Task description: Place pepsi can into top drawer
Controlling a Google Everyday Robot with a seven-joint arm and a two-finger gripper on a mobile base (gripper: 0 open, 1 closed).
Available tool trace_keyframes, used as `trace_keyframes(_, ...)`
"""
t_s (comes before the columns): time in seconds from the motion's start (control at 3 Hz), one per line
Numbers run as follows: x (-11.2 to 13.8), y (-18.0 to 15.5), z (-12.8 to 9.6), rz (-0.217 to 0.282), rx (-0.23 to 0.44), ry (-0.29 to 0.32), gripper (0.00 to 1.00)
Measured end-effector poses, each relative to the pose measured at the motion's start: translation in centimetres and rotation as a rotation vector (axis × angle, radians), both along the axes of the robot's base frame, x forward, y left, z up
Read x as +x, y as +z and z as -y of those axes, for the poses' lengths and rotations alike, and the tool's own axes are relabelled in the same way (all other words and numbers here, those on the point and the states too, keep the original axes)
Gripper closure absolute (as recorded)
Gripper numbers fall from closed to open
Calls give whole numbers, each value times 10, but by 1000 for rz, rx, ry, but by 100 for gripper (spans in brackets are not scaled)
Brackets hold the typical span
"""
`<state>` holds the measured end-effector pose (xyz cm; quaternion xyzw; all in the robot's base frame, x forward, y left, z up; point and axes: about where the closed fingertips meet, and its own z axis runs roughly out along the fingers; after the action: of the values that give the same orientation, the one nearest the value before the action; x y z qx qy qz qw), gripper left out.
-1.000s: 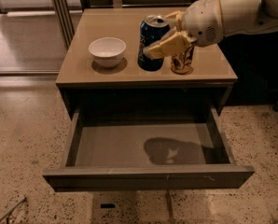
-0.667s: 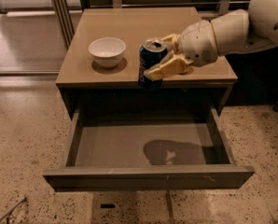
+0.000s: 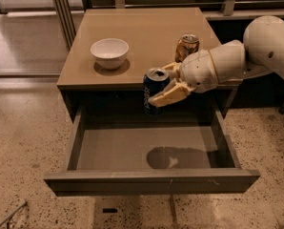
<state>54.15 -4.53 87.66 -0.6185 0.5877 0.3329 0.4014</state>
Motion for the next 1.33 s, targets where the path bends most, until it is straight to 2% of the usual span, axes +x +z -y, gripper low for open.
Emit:
trace_keyframes(0.33, -6, -40, 13, 3, -52, 18, 100)
trace_keyframes(0.67, -10, -94, 25, 25, -80, 29, 100)
trace_keyframes(1.0, -10, -156, 33, 47, -66, 45, 100)
trace_keyframes(1.33, -11, -163, 33, 49, -73, 46, 100)
